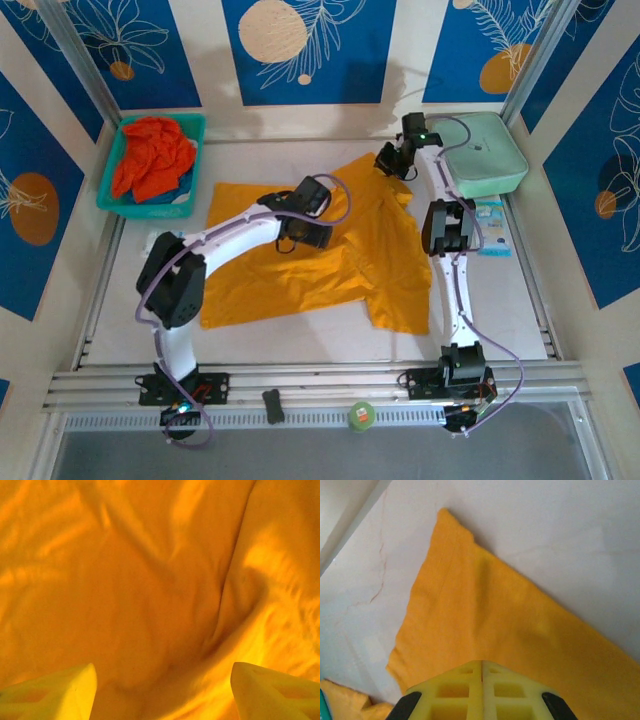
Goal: Fold and stack the t-shirts
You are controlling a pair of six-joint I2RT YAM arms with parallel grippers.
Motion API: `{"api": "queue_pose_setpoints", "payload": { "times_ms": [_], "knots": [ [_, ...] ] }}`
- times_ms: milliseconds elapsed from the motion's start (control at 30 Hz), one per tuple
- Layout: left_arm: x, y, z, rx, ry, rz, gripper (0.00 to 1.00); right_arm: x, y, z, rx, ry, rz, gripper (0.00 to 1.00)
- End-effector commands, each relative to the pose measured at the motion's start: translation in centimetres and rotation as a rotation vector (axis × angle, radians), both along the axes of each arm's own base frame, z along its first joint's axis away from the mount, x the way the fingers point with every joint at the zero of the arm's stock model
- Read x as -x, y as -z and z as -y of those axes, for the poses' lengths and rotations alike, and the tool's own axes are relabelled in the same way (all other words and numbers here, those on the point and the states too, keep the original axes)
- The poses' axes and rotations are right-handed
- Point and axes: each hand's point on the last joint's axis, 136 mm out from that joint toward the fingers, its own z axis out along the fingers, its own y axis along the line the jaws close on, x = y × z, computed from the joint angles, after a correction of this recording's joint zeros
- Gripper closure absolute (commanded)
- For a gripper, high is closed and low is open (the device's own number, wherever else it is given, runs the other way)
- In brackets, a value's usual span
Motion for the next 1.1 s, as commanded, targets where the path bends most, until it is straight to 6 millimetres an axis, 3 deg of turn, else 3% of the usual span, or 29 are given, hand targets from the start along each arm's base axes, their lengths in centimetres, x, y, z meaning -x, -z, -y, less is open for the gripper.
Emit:
{"api": "queue_pose_setpoints", "payload": {
  "times_ms": [0, 100, 167, 300, 467, 633, 867, 1067],
  "knots": [
    [-3.8, -1.8, 2.0, 0.025, 0.013, 0.091, 0.29, 2.0, -11.2, 1.4, 0.099, 0.017, 0.158, 1.0],
    [-6.3, -2.6, 4.6, 0.085, 0.052, 0.127, 0.29, 6.2, -13.2, 3.6, 0.17, 0.083, 0.142, 1.0],
    [-7.6, -2.6, 6.3, 0.131, 0.085, 0.133, 0.28, 9.6, -13.0, 4.3, 0.192, 0.113, 0.115, 1.0],
    [-9.6, -0.7, 9.3, 0.185, 0.131, 0.099, 0.29, 16.3, -10.4, 5.3, 0.196, 0.145, 0.014, 1.0],
    [-11.4, 3.0, 11.5, 0.224, 0.161, 0.046, 0.3, 21.4, -7.0, 5.2, 0.16, 0.125, -0.073, 1.0],
    [-13.0, 5.8, 12.2, 0.266, 0.119, 0.003, 0.29, 22.9, -3.3, 5.8, 0.139, 0.141, -0.148, 1.0],
    [-14.6, 9.0, 10.1, 0.224, 0.01, -0.034, 0.3, 23.6, 1.8, 6.3, 0.138, 0.191, -0.275, 1.0],
    [-14.7, 10.9, 9.1, 0.218, -0.019, -0.082, 0.3, 24.5, 5.3, 7.3, 0.178, 0.253, -0.394, 1.0]
  ]
}}
